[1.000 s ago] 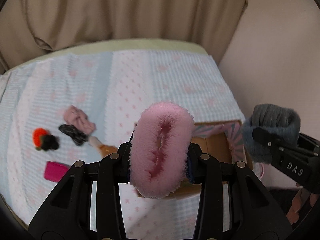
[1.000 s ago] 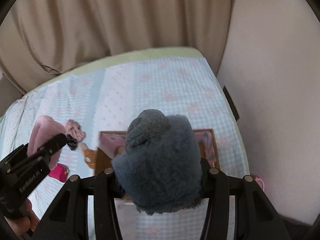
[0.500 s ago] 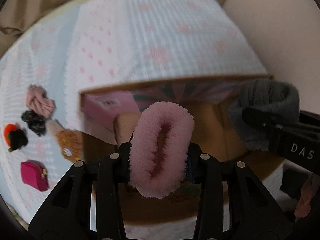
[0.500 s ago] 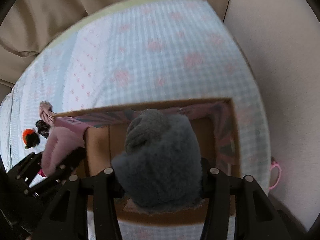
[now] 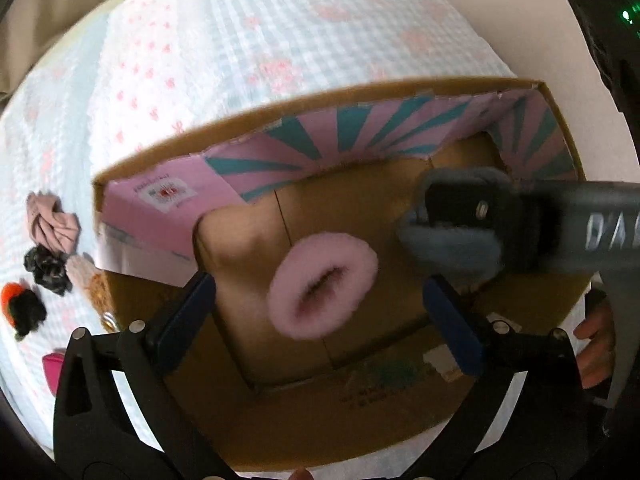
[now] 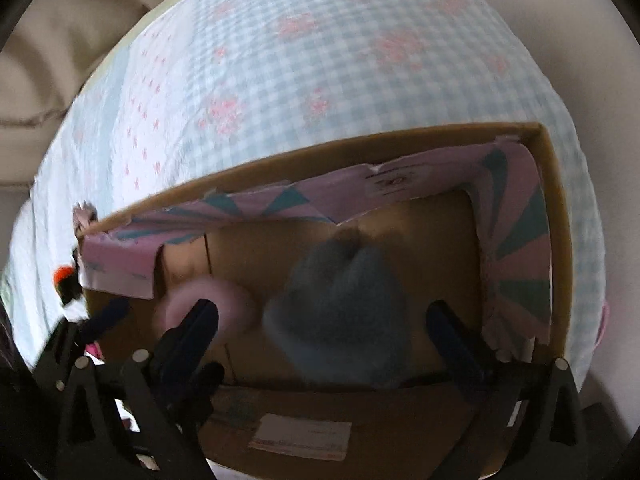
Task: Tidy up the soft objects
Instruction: 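Open both tools to drop the hair tie and sock into the box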
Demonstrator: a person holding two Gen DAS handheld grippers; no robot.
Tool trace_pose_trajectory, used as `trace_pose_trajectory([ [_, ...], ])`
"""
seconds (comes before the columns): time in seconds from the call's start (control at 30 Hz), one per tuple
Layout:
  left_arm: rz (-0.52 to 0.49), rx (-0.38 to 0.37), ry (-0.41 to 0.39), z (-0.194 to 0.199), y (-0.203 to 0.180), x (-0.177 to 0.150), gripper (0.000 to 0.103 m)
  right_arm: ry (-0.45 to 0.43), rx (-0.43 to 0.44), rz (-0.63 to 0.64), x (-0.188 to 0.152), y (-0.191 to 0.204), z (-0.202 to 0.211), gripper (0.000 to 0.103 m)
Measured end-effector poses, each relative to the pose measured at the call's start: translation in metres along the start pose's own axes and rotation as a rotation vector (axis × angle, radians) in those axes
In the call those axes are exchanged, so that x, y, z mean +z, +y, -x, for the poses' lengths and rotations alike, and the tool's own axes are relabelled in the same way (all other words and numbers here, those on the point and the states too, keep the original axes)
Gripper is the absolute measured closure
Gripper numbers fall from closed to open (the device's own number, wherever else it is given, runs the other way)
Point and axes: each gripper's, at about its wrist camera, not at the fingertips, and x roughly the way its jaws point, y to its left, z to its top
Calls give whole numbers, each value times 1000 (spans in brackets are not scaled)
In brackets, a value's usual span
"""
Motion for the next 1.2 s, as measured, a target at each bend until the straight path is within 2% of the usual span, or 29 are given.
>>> trace_pose_trajectory([
  [0.07, 0, -17, 29, -4, 2, -2, 0, 6, 5, -20, -1, -5, 0, 0],
  [0.17, 10, -20, 28, -5, 10, -4, 0, -16, -18, 5, -5, -3, 6, 0],
  [0.4, -22, 11, -15, 18, 12, -10, 0, -54, -41, 42, -17, 8, 27, 0],
  [0.53, -39, 20, -55, 44, 8, -15, 0, -105, -65, 78, -32, 19, 57, 0],
  [0.7, -51, 56, -141, 89, 0, -26, 0, -223, -113, 124, -57, 35, 108, 0],
  [0.9, -57, 112, -286, 163, 3, -48, 0, -359, -100, 150, -91, 60, 171, 0],
  [1.2, 19, 146, -448, 271, 40, -102, 0, -517, -166, 235, -155, 113, 243, 0],
])
